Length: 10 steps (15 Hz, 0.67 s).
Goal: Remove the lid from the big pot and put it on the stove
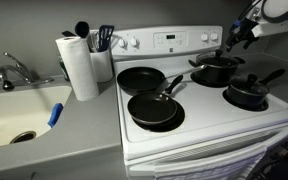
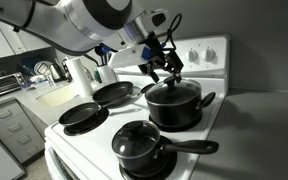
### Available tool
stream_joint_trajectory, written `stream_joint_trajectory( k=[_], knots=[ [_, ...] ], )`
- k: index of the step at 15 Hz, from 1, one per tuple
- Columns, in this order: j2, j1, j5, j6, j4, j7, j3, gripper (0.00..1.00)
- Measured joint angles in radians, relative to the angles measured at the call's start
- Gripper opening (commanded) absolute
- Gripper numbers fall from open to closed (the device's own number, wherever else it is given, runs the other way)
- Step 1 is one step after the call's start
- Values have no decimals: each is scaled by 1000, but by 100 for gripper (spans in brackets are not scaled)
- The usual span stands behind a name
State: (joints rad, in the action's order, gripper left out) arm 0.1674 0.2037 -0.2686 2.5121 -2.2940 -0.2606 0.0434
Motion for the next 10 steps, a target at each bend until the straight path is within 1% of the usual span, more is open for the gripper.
stream_joint_trajectory(
  k=[3,5,7,10],
  knots=[
    [0,-5,9,15,-7,0,6,100],
    [0,-14,50,47,-17,10,13,100],
    [-3,-27,134,82,-21,39,25,100],
    [-11,-52,285,107,-18,118,52,100]
  ],
)
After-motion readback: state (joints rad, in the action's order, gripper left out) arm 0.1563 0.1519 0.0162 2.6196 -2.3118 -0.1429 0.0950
